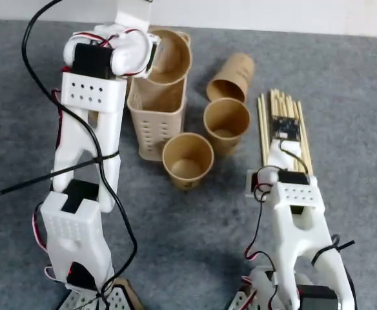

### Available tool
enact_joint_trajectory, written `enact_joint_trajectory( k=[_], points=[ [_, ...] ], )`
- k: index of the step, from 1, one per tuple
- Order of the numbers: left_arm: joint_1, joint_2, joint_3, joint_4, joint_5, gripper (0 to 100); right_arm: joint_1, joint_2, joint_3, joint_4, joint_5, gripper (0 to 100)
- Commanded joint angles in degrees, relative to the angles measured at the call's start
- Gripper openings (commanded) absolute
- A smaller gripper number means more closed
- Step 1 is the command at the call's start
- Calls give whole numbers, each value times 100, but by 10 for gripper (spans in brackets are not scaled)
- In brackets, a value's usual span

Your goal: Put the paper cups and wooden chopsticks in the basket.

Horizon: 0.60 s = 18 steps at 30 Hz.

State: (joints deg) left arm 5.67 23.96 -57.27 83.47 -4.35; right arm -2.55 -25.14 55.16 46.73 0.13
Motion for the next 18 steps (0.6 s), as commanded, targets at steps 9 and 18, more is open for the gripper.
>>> enact_joint_trajectory(
  k=[9,18],
  points=[
    [-673,-418,-1015,-88,35,178,22,-101,-40,-66,-53,52],
    [-1024,48,-1051,-26,229,178,48,-101,-40,-48,-53,52]
  ],
)
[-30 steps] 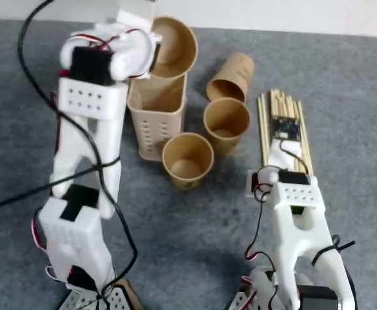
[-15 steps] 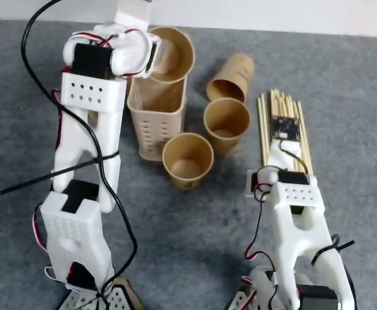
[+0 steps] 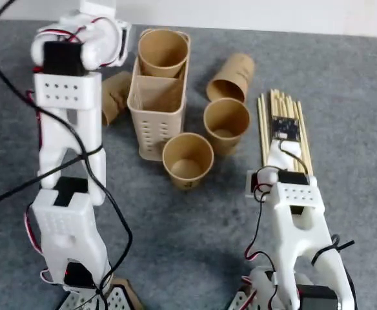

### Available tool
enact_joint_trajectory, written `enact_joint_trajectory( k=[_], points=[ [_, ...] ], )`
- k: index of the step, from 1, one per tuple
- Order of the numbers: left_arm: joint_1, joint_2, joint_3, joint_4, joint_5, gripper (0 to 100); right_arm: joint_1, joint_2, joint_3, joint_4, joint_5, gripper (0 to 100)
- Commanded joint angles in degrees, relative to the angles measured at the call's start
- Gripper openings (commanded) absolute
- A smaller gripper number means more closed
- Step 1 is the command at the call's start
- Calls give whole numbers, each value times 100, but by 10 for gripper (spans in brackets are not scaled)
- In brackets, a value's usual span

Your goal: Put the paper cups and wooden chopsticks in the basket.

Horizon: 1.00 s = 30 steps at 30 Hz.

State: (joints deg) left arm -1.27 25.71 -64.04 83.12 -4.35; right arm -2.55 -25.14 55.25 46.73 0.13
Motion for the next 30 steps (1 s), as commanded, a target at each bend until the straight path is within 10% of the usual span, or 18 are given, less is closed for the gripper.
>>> enact_joint_trajectory(
  k=[1,6,15,30],
  points=[
    [-497,-224,-567,246,413,178,57,-101,-66,-57,-53,52],
    [-1464,-910,-1182,2031,686,178,31,-48,-1323,558,-53,52],
    [-2422,-2809,3556,1916,-220,179,-611,57,-4980,2677,-53,52],
    [-2967,-7160,12136,-2708,-791,182,-822,2756,-6360,2879,-62,166]
  ],
)
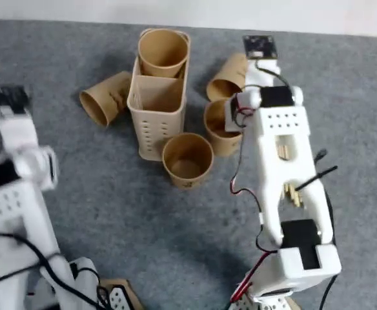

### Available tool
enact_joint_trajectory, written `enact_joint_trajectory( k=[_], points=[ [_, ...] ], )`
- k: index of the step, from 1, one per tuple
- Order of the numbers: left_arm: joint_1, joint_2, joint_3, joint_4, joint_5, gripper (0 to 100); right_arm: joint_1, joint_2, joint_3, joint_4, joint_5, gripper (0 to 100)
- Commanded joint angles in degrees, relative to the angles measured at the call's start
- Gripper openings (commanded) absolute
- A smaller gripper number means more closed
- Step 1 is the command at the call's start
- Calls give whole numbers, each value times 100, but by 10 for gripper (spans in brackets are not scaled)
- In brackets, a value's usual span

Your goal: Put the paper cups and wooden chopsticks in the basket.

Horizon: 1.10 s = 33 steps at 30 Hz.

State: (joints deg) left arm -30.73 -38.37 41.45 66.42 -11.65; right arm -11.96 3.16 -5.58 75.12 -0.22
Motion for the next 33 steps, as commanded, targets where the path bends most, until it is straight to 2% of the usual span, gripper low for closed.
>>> enact_joint_trajectory(
  k=[1,7,13,15,17,23,28,30,33],
  points=[
    [-13,-822,1771,-1160,-53,182,119,-92,-277,101,-18,166],
    [92,-866,2404,-1925,176,181,136,92,-31,-48,-9,166],
    [110,-875,2668,-1987,176,181,-84,1059,286,-514,-35,166],
    [110,-884,2721,-2048,176,181,-127,1314,286,-505,-44,120],
    [110,-884,2853,-2295,176,180,-101,1341,277,-497,-44,0],
    [119,-884,3037,-2620,176,178,198,40,-48,154,-53,6],
    [303,-866,3064,-2620,158,178,312,-1411,-1349,910,-26,6],
    [321,-866,3064,-2620,158,178,268,-1692,-1947,884,-53,6],
    [321,-866,3064,-2620,158,178,-207,-1622,-2712,576,-44,6]
  ],
)
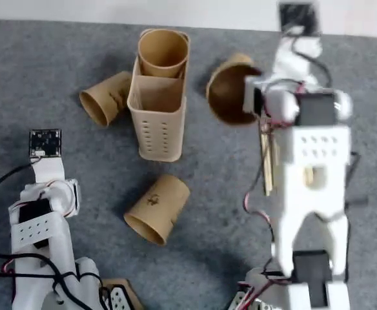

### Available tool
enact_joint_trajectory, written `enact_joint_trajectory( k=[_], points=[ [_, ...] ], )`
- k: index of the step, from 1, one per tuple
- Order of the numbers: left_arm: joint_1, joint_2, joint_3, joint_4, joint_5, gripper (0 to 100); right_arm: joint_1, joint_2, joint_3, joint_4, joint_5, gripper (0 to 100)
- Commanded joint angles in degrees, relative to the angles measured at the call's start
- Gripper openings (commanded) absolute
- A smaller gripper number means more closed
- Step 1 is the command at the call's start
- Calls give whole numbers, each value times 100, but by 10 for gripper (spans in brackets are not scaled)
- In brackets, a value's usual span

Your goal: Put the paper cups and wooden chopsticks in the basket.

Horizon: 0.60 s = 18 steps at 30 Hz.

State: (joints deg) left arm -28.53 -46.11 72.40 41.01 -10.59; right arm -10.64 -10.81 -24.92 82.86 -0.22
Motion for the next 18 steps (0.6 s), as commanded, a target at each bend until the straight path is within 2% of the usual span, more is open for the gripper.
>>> enact_joint_trajectory(
  k=[1,7,12,18],
  points=[
    [101,-92,-31,-79,53,178,-549,-119,-963,-391,-35,6],
    [101,-92,-22,-79,53,178,-1332,1200,-1288,-1226,-35,5],
    [101,-92,-22,-88,62,178,-1358,2413,-1938,-1235,-26,5],
    [101,-92,-22,-88,62,178,-1385,3046,-2501,-1235,-26,29]
  ],
)
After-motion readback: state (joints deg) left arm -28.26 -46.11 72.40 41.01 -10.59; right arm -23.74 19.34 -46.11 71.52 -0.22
